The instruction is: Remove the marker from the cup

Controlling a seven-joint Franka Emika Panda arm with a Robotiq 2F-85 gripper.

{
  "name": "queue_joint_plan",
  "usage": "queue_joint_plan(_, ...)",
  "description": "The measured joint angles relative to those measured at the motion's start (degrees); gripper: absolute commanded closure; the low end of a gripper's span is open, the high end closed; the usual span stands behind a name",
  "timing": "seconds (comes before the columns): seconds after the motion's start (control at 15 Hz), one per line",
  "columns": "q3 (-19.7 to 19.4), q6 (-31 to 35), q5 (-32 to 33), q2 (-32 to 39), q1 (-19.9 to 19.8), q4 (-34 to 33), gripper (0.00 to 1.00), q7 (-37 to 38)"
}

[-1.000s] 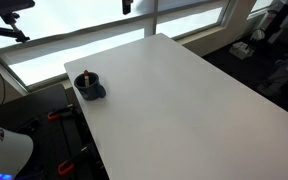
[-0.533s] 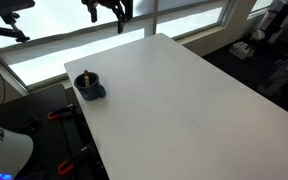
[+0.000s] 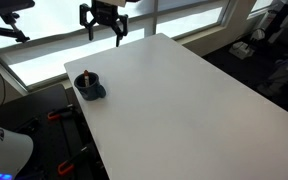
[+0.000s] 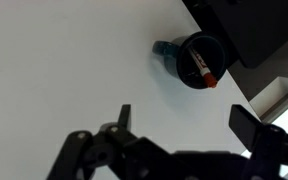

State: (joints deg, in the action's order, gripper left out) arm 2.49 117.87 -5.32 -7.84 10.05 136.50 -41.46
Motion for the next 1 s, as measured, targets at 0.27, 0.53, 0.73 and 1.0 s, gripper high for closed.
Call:
queue_joint_plan(0.27, 1.04, 3.6, 1.54, 0.18, -0.05, 0.6, 0.0, 0.57)
queue_joint_plan(0.53, 4.58, 16.87, 6.89, 0.69, 0.56, 4.65, 0.0, 1.33)
queue_joint_plan(0.73, 6.47, 27.51, 8.43, 1.72, 1.61, 8.33, 0.0, 1.39)
queue_joint_plan(1.0, 7.1, 37.69, 4.59, 1.92, 3.99, 14.11, 0.0, -0.8)
